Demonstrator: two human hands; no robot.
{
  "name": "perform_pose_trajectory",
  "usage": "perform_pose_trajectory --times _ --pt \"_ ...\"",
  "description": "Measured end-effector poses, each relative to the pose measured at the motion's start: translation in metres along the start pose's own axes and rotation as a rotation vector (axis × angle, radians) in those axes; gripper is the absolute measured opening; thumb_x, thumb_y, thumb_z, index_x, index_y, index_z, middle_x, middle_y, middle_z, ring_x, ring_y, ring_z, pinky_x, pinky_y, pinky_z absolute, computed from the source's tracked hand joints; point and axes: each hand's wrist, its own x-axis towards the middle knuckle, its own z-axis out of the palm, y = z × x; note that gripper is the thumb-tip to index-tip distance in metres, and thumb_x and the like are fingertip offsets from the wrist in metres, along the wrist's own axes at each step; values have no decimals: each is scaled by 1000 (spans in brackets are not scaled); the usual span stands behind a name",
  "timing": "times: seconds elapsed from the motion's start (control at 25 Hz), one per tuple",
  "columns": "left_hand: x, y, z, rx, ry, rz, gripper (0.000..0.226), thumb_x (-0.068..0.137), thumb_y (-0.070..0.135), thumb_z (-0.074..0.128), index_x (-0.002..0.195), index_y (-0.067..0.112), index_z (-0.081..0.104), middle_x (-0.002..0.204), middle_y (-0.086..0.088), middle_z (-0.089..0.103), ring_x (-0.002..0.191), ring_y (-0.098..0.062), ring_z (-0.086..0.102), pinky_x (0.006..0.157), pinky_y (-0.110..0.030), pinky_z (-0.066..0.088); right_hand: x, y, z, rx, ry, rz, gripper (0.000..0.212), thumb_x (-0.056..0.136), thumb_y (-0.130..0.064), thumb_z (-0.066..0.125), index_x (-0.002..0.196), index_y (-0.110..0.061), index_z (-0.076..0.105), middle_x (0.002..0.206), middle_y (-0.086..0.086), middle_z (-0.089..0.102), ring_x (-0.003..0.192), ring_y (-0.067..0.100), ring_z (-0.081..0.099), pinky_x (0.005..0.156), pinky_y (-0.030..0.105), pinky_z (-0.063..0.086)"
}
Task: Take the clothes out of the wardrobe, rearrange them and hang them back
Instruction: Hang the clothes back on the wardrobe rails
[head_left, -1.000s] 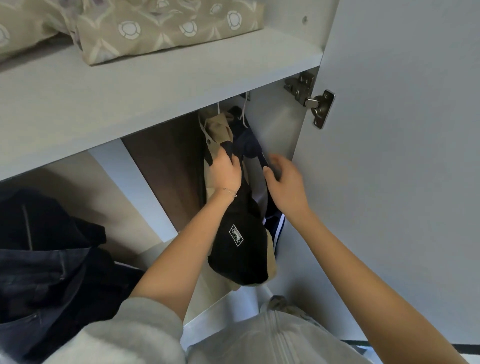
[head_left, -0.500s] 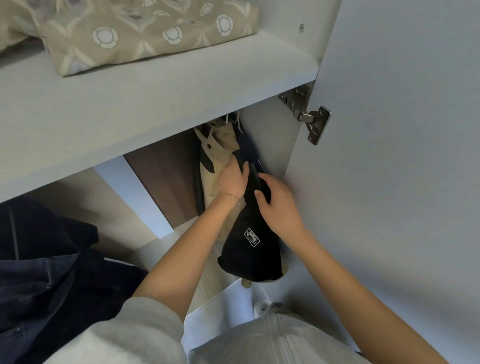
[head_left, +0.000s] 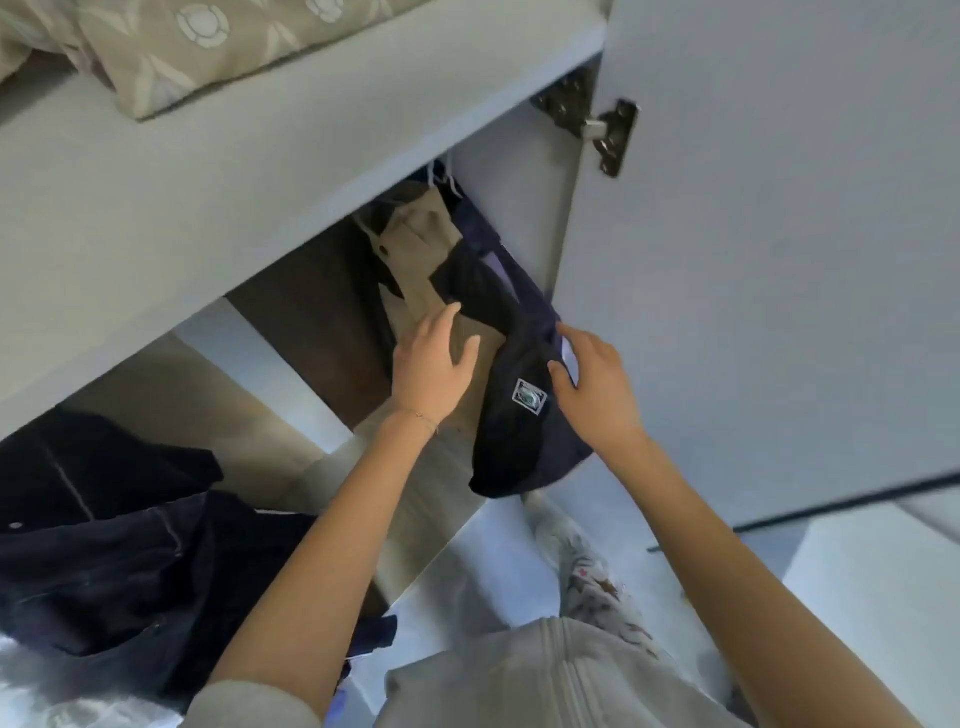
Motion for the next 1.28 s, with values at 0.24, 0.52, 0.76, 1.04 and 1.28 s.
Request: perform_pose_trajectory --times 0.24,0.52,0.76,1.04,1.28 --pt "-44 57 29 32 -129 232 52 97 37 49 145 17 40 151 -5 40 141 -24 32 115 -47 26 -109 28 -41 -92 153 260 47 98 -15 52 144 -9 43 144 11 47 133 32 40 110 37 31" --pt "-122 158 88 -121 -274 570 46 95 27 56 137 9 49 143 -10 49 135 -31 42 111 -45 32 -239 73 -98 -118 394 608 49 96 -14 53 144 -10 42 143 11 47 132 32 39 108 34 29" --pt "-231 257 134 -250 -485 843 45 93 25 57 136 10 52 141 -7 52 133 -30 44 111 -46 32 -387 105 -143 -172 612 876 52 97 -17 52 147 -12 38 148 9 43 135 30 35 111 37 28" --pt "-401 345 178 -181 -702 1063 49 97 31 52 143 17 43 150 -3 41 143 -26 29 115 -48 24 -586 123 -170 -164 778 1107 52 97 -18 53 147 -14 39 147 6 44 137 26 33 113 34 24" --pt "-563 408 206 -188 -830 1283 50 96 30 54 143 16 44 149 -4 42 141 -27 33 114 -47 26 -751 128 -177 -187 891 1291 51 98 -18 51 147 -13 39 147 7 43 137 28 33 112 36 24"
